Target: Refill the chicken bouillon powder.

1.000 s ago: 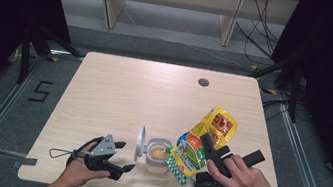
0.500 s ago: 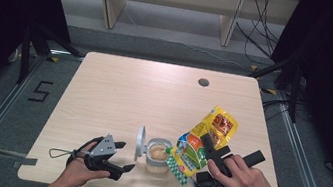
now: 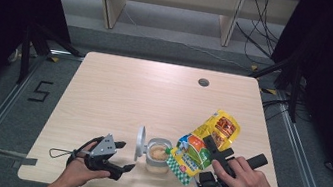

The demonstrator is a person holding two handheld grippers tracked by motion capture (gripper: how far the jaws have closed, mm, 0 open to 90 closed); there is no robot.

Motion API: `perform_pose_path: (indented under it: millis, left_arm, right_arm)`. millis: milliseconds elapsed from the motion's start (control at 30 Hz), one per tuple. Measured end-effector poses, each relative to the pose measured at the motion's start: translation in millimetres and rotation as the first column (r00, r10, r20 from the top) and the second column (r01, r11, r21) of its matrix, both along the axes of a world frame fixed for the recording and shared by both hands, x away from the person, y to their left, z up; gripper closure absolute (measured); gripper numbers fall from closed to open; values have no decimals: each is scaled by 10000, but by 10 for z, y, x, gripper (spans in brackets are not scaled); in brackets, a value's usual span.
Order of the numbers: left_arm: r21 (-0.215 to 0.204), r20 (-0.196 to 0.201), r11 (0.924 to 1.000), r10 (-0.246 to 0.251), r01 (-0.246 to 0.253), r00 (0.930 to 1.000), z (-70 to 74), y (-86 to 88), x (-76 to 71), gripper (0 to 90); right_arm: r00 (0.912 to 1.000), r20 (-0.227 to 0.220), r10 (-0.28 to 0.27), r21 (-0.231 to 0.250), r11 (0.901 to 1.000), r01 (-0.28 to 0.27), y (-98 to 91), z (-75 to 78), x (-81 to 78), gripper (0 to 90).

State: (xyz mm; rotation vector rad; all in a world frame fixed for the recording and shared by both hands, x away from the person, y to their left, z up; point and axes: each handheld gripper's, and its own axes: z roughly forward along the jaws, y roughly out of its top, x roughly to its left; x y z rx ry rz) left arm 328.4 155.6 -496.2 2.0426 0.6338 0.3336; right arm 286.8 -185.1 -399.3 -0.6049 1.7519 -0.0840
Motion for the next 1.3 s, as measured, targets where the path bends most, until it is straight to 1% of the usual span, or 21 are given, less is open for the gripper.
perform_pose_path:
  millis: [67,200,233,400,433,600,667,733,800,867,900,933,967,1000,1033,1067,1100,1133,1200,1267,1300]
  left_arm:
    - [29,31,10000,-40,40,10000,3,6,13,186]
    - [3,-9,10000,1,-1,10000,-1,-1,3,186]
    - [10,-14,10000,-6,6,10000,1,-2,4,186]
    - [31,23,10000,-31,31,10000,2,3,10,186]
    - [30,16,10000,-35,35,10000,2,3,12,186]
    - [23,-14,10000,-21,21,10000,0,2,9,186]
    - [30,7,10000,-36,36,10000,0,3,10,186]
    - [26,27,10000,-34,33,10000,2,6,8,186]
    - [38,21,10000,-37,37,10000,2,7,12,186]
    - [65,39,10000,5,-5,10000,-1,4,8,186]
    - [57,33,10000,4,-4,10000,-1,3,7,186]
    - [57,29,10000,6,-6,10000,0,2,7,186]
    - [38,-14,10000,-22,22,10000,1,2,8,186]
    - [19,-25,10000,3,-3,10000,0,0,5,186]
    - [42,-7,10000,-13,13,10000,1,1,6,186]
    - [34,19,10000,-30,30,10000,0,3,6,186]
    - [37,15,10000,-42,42,10000,1,5,8,186]
    - [45,27,10000,-45,45,10000,1,6,11,186]
    - [67,40,10000,1,-1,10000,0,5,9,186]
    - [35,4,10000,-7,7,10000,0,2,4,186]
    - [16,-9,10000,-4,4,10000,1,1,3,186]
  right_arm:
    - [9998,-78,200,-73,9998,-201,-7,-5,18,703]
    - [9990,-444,31,549,9985,-6,-60,-30,17,704]
    - [9985,-538,48,937,9956,2,-81,-47,23,705]
    - [9949,-1007,68,1453,9893,80,-116,-117,38,707]
    - [9932,-1156,-153,1674,9853,347,-131,-137,29,707]
    - [9888,-1491,69,2198,9752,264,-166,-175,84,713]
    - [9831,-1833,-35,2582,9647,516,-191,-212,102,718]
    - [9822,-1879,-5,2764,9596,534,-208,-221,112,722]
    - [9753,-2203,-159,3326,9387,904,-239,-270,100,730]
    - [9751,-2216,99,3438,9365,686,-251,-267,109,747]
    - [9725,-2329,19,3724,9239,874,-266,-281,92,755]
    - [9752,-2202,225,3502,9349,575,-260,-259,100,761]
    - [9748,-2207,317,3502,9354,489,-263,-268,103,764]
    - [9731,-2291,258,3624,9301,607,-265,-293,96,766]
    - [9676,-2517,199,4089,9084,877,-278,-339,88,766]
    - [9682,-2478,350,3899,9185,666,-274,-315,103,767]
    - [9587,-2833,256,4438,8897,1074,-294,-361,88,768]
    - [9573,-2876,284,4617,8799,1126,-302,-375,80,769]
    - [9553,-2919,472,4698,8771,1002,-304,-392,78,769]
    - [9608,-2693,653,4250,9034,578,-289,-357,87,769]
    - [9502,-3076,491,4834,8683,1116,-302,-407,66,770]
